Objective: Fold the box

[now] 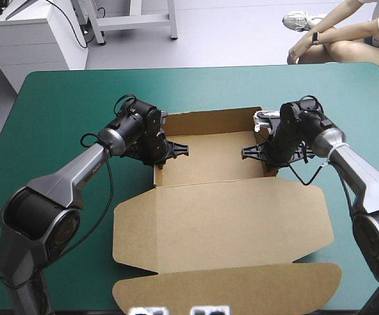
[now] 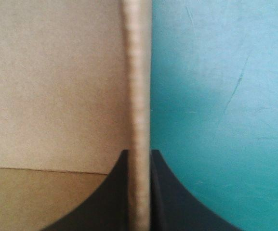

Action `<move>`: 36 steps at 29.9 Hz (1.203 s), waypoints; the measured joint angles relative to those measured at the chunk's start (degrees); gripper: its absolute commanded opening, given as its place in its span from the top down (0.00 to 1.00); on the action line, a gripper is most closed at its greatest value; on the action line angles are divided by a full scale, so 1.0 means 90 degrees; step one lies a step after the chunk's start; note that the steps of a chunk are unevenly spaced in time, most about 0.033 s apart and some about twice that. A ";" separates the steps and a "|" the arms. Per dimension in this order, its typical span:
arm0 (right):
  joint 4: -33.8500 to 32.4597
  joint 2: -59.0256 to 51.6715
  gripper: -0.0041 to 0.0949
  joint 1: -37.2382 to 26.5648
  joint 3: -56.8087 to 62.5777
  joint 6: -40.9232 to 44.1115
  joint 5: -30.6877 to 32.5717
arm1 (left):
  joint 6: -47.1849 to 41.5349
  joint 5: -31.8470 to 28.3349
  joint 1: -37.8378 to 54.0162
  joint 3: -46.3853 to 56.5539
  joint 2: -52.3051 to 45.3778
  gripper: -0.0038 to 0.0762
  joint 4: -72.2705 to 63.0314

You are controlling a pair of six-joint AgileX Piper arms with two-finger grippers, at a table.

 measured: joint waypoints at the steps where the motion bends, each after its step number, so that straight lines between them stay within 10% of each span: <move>1: 0.0009 0.0000 0.98 -0.0016 0.0000 -0.0042 0.0020 | 0.0007 -0.0006 -0.0007 0.0000 0.0000 0.96 -0.0015; 17: 0.0129 0.0000 0.94 -0.0049 0.0000 -0.0722 0.0053 | 0.0046 0.0088 -0.0012 0.0007 0.0000 0.82 -0.0090; 25: 0.0365 0.0000 0.63 -0.0084 0.0000 -0.0931 -0.0001 | 0.0315 0.0248 -0.0033 -0.0083 0.0006 0.46 -0.0020; 31: 0.0433 0.0000 0.33 -0.0084 -0.0231 -0.0979 0.0007 | 0.0335 0.0278 -0.0038 -0.0303 0.0006 0.45 -0.0007; 36: 0.0367 0.0000 0.30 -0.0084 -0.0680 -0.0966 0.0052 | 0.0426 0.0285 -0.0038 -0.0433 0.0006 0.45 0.0006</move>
